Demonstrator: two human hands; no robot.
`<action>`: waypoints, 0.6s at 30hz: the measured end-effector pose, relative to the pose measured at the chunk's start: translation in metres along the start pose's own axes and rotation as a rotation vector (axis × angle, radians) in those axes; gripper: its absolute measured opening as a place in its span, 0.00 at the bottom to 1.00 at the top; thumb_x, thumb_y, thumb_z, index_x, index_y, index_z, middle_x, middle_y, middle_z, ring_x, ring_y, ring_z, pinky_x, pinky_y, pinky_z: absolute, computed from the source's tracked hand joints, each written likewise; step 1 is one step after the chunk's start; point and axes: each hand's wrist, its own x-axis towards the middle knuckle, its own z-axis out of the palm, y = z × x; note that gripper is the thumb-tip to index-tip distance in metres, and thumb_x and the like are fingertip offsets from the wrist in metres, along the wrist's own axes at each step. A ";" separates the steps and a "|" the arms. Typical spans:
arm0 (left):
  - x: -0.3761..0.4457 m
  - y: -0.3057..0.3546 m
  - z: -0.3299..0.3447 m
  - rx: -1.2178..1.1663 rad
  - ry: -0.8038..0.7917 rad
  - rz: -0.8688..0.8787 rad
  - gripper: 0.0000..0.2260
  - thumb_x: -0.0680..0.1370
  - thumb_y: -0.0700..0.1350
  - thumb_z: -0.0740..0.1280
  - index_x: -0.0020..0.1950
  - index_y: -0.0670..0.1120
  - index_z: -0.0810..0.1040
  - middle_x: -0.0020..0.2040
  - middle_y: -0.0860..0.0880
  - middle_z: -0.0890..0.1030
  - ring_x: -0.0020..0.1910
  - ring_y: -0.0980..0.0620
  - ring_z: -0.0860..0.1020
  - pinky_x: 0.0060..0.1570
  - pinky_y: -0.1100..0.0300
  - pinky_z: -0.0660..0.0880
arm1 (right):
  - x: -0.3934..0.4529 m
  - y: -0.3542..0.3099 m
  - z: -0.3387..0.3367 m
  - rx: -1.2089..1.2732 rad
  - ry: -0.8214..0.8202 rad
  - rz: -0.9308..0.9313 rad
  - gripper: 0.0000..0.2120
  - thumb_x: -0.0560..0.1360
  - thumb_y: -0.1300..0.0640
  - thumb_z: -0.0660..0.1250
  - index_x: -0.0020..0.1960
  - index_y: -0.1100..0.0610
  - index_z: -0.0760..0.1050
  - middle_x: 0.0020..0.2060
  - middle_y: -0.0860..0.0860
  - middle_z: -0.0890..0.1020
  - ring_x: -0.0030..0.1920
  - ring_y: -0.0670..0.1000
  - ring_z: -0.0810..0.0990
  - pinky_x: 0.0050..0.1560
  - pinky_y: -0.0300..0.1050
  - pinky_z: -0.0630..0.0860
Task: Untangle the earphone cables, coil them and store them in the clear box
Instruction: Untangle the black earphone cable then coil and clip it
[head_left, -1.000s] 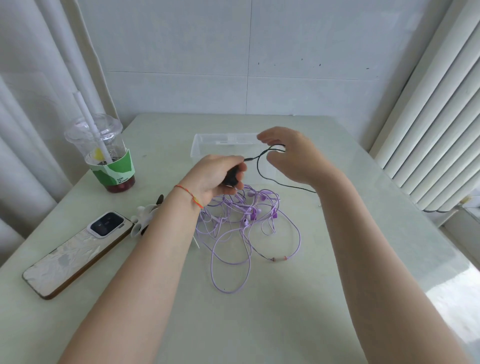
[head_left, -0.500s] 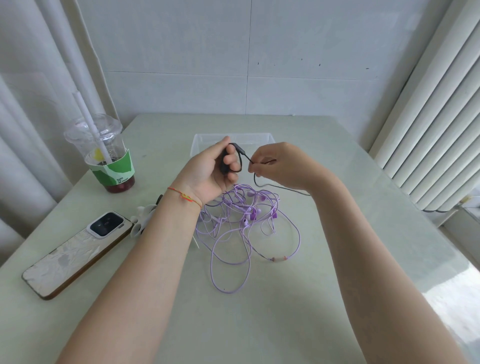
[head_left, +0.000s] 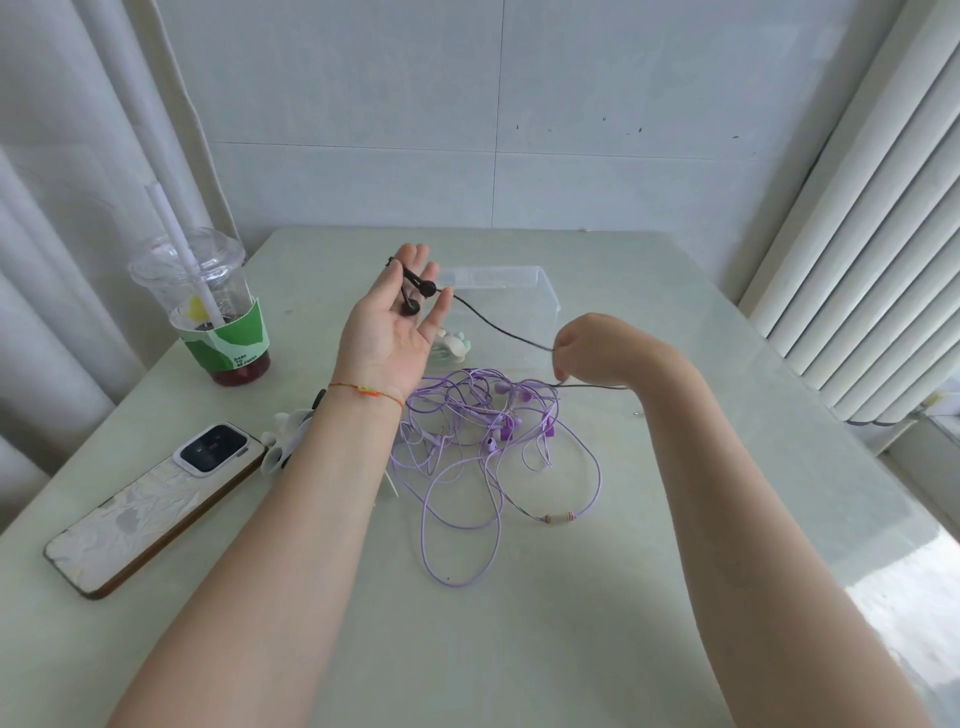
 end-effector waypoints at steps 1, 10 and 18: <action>0.000 -0.001 0.000 0.130 0.021 0.062 0.09 0.83 0.43 0.59 0.54 0.46 0.80 0.55 0.50 0.80 0.62 0.52 0.75 0.46 0.59 0.80 | -0.001 0.002 -0.002 -0.020 -0.007 -0.004 0.13 0.74 0.62 0.59 0.36 0.52 0.78 0.37 0.47 0.76 0.42 0.52 0.74 0.34 0.40 0.66; -0.007 -0.008 0.012 0.298 -0.057 0.131 0.09 0.83 0.43 0.59 0.51 0.47 0.79 0.55 0.49 0.82 0.60 0.50 0.79 0.41 0.59 0.79 | -0.024 -0.017 -0.008 0.236 -0.277 -0.100 0.17 0.72 0.69 0.52 0.46 0.61 0.79 0.30 0.50 0.76 0.26 0.50 0.70 0.31 0.41 0.71; -0.006 -0.001 0.006 0.183 0.029 -0.074 0.10 0.82 0.43 0.58 0.46 0.47 0.77 0.44 0.49 0.85 0.47 0.51 0.83 0.36 0.63 0.78 | -0.005 -0.013 -0.004 0.290 0.124 0.009 0.18 0.80 0.46 0.56 0.56 0.61 0.69 0.49 0.59 0.79 0.39 0.58 0.80 0.40 0.48 0.74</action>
